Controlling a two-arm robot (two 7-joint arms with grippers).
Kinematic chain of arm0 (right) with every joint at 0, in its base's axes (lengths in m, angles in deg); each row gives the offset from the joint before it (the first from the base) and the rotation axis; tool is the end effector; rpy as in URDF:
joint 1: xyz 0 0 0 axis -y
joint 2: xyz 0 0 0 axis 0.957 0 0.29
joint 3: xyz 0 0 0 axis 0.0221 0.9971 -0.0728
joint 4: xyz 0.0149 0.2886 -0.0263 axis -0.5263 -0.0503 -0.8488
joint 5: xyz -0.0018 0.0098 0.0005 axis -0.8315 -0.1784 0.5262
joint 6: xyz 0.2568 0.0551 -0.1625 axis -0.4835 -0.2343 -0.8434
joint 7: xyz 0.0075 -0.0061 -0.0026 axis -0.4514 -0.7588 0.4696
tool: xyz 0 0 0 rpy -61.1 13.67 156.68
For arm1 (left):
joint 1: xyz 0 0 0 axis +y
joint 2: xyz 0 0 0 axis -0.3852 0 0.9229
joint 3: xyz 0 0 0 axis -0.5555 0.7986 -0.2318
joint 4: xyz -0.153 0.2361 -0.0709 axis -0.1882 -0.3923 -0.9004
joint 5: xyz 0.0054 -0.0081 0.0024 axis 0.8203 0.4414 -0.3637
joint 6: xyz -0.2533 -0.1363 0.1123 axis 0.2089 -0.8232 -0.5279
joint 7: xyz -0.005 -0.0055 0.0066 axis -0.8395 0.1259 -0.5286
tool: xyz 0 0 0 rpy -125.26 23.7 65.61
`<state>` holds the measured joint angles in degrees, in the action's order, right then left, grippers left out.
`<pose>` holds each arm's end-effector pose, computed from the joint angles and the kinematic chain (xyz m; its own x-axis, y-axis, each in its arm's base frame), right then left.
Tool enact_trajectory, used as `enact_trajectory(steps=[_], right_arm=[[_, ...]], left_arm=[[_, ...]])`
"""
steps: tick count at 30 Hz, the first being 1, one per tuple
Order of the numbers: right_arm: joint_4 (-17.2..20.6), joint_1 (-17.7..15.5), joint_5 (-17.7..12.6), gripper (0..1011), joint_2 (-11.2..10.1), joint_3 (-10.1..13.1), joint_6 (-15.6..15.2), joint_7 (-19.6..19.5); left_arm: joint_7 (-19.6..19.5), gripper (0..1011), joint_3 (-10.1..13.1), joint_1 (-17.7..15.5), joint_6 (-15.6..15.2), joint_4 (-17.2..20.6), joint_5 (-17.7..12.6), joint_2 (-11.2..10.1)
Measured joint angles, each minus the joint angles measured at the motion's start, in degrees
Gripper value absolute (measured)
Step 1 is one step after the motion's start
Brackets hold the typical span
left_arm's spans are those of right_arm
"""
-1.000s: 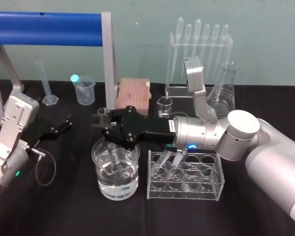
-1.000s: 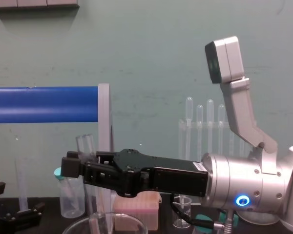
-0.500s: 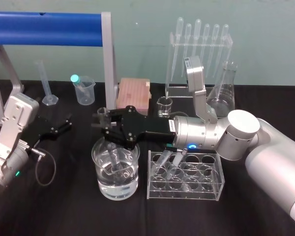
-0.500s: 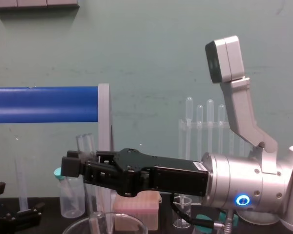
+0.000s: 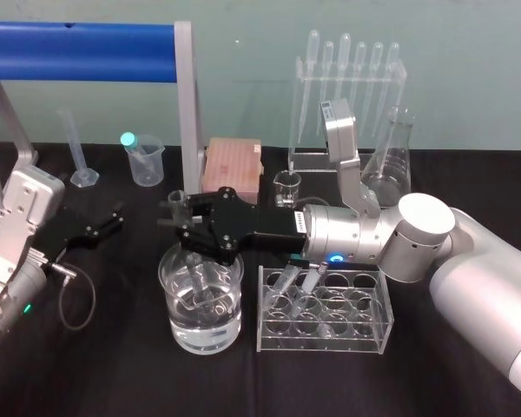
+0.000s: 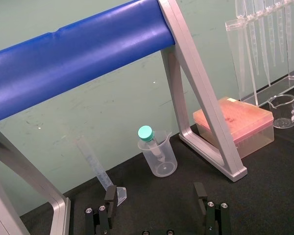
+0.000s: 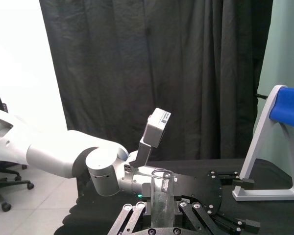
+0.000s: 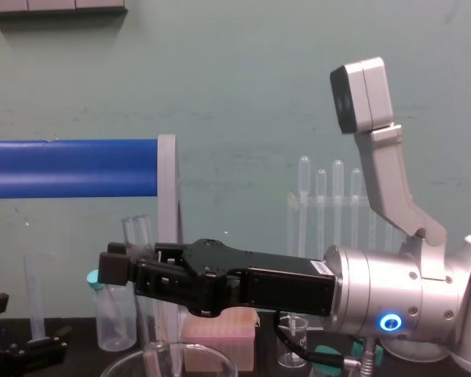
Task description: Hold the test tube with one hand and immerse one end into the beaker, then return it to the test tube rack.
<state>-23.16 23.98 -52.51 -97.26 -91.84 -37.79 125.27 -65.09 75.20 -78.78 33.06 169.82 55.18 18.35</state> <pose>0.4796 0.0756 -0.2636 0.9996 0.0296 0.0023 -0.0297 0.9903 0.1357 0.3580 0.0826 -0.3023 0.2924 0.8803 0.3737 -0.9552 0.2875 0.0704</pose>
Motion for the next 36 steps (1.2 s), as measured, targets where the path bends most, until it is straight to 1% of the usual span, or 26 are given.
enact_trajectory(steps=[36], right_arm=[[0.0,0.0,0.0,226,0.0,0.0,0.0,0.0]], left_arm=[[0.0,1000,0.0,0.0,0.0,0.0,0.0,0.0]])
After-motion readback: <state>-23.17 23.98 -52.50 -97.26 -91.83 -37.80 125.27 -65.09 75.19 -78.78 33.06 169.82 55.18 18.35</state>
